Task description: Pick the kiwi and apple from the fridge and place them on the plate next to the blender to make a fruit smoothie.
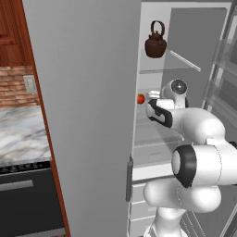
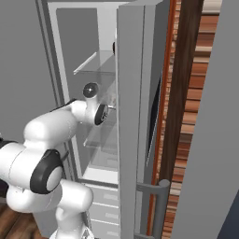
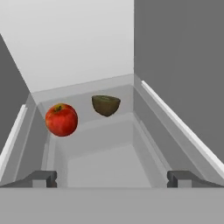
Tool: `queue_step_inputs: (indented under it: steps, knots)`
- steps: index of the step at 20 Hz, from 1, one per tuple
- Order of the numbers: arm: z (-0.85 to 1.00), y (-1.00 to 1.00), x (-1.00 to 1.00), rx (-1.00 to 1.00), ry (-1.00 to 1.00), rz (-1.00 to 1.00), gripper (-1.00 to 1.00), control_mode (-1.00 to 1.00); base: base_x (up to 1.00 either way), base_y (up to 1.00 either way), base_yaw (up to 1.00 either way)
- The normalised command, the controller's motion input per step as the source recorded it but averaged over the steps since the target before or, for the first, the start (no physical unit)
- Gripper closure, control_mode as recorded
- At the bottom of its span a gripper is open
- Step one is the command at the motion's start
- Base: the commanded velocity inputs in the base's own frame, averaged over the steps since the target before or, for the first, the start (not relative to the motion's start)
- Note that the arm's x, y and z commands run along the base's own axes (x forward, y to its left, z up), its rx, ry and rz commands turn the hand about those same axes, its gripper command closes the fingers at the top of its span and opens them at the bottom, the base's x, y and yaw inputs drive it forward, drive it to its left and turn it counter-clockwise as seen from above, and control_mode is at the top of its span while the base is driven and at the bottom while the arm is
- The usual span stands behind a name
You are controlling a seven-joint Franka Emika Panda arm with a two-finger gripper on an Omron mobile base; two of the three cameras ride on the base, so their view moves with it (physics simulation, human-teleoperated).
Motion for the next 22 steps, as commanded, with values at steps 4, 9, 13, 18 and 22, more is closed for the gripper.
queue_step_inputs:
  steps: [4,9,13,18,22]
  knots:
    - [0.0,-0.08,0.3,0.01,0.05,0.0,-1.0,-1.0,0.0,0.0,0.0]
    - [0.0,-0.1,0.31,0.0,0.04,0.0,-1.0,-1.0,0.0,0.0,0.0]
    - [0.0,-0.03,0.36,0.0,0.07,0.0,-1.0,-1.0,0.0,0.0,0.0]
    - [-0.1,0.0,0.35,0.0,0.04,0.0,-1.0,-1.0,0.0,0.0,0.0]
    - [-0.21,0.0,0.34,0.0,0.01,0.0,-1.0,-1.0,0.0,0.0,0.0]
